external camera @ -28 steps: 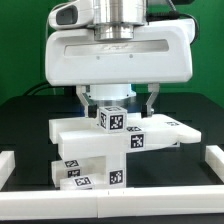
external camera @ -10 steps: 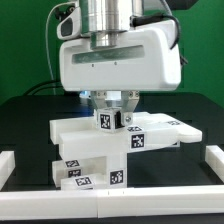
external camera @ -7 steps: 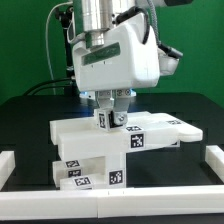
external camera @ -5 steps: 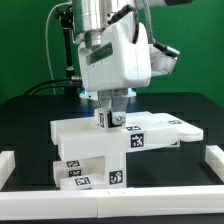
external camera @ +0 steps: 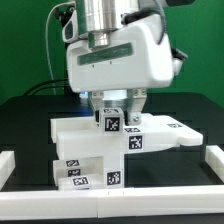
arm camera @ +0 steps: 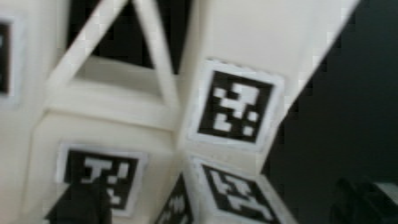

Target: Assemble chair

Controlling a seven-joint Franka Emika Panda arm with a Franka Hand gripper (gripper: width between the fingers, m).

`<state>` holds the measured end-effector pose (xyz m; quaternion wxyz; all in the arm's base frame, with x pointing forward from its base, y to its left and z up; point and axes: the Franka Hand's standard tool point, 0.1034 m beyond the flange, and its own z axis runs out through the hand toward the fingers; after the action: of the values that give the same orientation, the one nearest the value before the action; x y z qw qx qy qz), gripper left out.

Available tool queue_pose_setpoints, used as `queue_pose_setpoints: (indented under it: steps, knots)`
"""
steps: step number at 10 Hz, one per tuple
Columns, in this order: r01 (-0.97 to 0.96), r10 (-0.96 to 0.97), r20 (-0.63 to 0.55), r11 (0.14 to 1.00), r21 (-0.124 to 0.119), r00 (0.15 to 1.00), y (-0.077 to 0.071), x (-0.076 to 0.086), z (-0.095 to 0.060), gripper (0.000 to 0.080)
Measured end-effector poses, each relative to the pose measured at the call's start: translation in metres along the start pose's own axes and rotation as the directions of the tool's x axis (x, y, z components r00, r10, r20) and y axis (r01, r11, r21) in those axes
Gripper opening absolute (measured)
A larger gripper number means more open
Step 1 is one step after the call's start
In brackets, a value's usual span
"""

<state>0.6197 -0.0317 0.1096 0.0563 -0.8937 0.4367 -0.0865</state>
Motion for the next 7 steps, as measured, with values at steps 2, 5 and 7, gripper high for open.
queue_pose_setpoints:
  steps: [2, 5, 7]
  knots:
    - [0.190, -0.190, 0.001, 0.982, -0.014, 0.982, 0.0010, -0.0026, 0.0010, 0.0647]
    - [0.359, -0.360, -0.006, 0.933, -0.015, 0.933, 0.0049, -0.0007, 0.0014, 0.0649]
    - [0.616, -0.617, 0.007, 0.786, -0.054, 0.787, 0.0019, 0.0031, -0.0011, 0.0649]
